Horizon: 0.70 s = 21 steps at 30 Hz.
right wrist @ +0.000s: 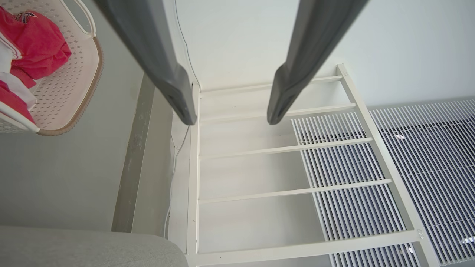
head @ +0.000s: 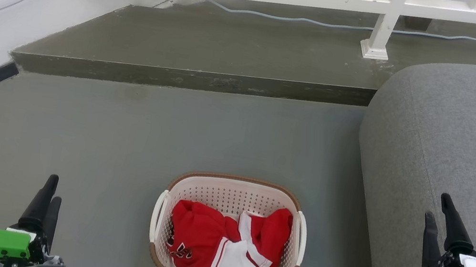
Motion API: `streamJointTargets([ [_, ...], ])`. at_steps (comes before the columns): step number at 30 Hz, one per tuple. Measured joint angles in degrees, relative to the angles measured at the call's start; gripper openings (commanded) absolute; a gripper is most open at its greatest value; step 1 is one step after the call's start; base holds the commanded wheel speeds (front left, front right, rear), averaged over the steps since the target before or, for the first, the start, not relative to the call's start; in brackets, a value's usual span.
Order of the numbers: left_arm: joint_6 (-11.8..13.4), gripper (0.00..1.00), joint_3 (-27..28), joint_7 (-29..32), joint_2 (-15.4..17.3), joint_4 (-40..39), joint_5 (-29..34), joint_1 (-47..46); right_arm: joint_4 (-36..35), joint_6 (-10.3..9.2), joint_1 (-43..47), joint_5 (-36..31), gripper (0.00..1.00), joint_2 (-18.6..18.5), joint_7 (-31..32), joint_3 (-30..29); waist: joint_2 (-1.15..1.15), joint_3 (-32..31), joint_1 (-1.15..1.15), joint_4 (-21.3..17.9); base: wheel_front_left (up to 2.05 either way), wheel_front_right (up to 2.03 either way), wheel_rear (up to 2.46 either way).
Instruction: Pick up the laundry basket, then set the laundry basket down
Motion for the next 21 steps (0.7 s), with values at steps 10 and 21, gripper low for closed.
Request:
streamJointTargets([
  [10, 0.0, 1.0, -1.4, -2.0, 0.5, -1.6, 3.3, -0.1, -1.8, 0.0, -0.1, -2.3, 1.0, -0.1, -1.7, 1.9, 0.0, 0.2, 0.0, -0.1, 0.0, 0.0, 0.0],
  [21, 0.0, 1.0, -4.2, -4.1, 2.5, -2.6, 9.7, -0.1, -3.5, 0.01, -0.8, -7.8, 1.0, -1.9, -3.8, 5.6, 0.0, 0.4, 0.0, -0.1, 0.0, 0.0, 0.0],
])
